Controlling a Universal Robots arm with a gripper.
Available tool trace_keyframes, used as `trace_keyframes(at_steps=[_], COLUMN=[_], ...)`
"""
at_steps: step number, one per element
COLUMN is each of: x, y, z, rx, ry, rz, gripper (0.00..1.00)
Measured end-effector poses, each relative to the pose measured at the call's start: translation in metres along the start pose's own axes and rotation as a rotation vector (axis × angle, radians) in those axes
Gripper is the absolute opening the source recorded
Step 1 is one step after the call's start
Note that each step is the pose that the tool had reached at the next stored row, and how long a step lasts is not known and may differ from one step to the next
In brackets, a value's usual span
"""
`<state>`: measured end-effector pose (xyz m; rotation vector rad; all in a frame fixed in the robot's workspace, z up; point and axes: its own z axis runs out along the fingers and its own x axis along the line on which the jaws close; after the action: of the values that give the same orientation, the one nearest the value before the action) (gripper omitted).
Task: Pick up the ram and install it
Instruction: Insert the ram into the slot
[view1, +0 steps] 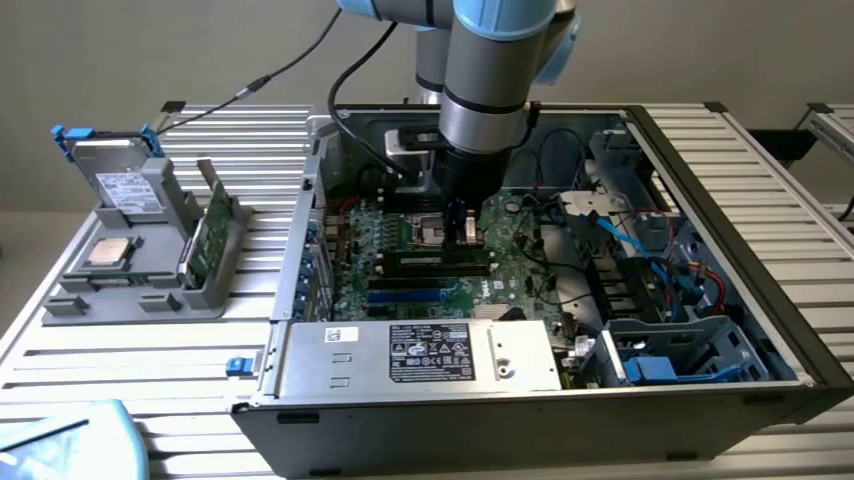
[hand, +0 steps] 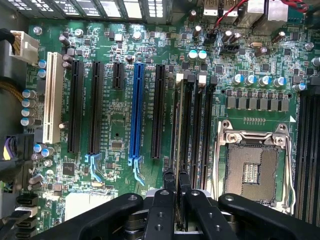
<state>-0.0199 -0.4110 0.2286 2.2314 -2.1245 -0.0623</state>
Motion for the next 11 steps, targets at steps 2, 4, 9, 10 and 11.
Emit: trace_keyframes(at_steps=[2,4,9,10,11], x=[0.0,0.0,-0.0001,-0.0001,-0.0001], y=[0.0,0.0,-0.0006,-0.0007,-0.0007], z=[0.0,0.0002,0.0018,0.0021,0.0023], rx=[0.0,0.0001,0.0,-0.0001,0.0], ry=[-0.0001,-0.0002,0.0001,0.0,-0.0001], rz=[0.0,0.001,0.001,0.001,0.001], gripper=[0.14,0.14,0.14,0.14,0.14])
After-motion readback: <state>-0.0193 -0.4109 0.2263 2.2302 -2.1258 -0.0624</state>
